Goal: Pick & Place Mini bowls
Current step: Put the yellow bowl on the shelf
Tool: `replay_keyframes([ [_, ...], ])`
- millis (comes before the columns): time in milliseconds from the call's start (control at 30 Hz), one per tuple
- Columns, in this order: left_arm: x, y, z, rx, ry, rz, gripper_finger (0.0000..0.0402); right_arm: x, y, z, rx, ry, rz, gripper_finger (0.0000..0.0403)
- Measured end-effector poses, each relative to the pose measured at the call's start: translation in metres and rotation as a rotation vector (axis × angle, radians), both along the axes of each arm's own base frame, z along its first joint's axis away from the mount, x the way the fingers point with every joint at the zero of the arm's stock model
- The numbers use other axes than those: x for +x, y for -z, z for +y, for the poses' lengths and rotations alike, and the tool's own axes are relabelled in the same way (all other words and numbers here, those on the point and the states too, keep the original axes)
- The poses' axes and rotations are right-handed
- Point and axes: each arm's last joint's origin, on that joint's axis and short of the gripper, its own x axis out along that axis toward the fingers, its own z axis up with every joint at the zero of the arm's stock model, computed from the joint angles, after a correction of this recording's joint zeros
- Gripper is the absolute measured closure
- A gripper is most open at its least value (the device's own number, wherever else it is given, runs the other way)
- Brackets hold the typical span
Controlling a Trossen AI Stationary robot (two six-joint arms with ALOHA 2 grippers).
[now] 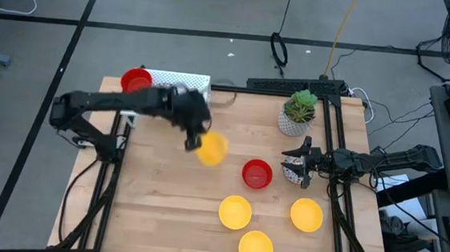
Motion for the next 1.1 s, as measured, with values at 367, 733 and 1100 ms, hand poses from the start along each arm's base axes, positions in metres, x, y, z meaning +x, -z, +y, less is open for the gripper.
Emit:
replay_keyframes([
  [367,-0.037,-0.049,0.099,0.087,-0.341,-0.074,0.0398,0.0,0.0,0.0,0.0,0.0,0.0,0.0232],
  [733,-0.041,-0.03,0.176,-0.025,-0.461,0.268,0.0397,0.0,0.0,0.0,0.0,0.0,0.0,0.0231],
  [1100,-0.047,-0.028,0.208,-0.062,-0.492,0.426,0.0392,0.0,0.0,0.0,0.0,0.0,0.0,0.0231],
])
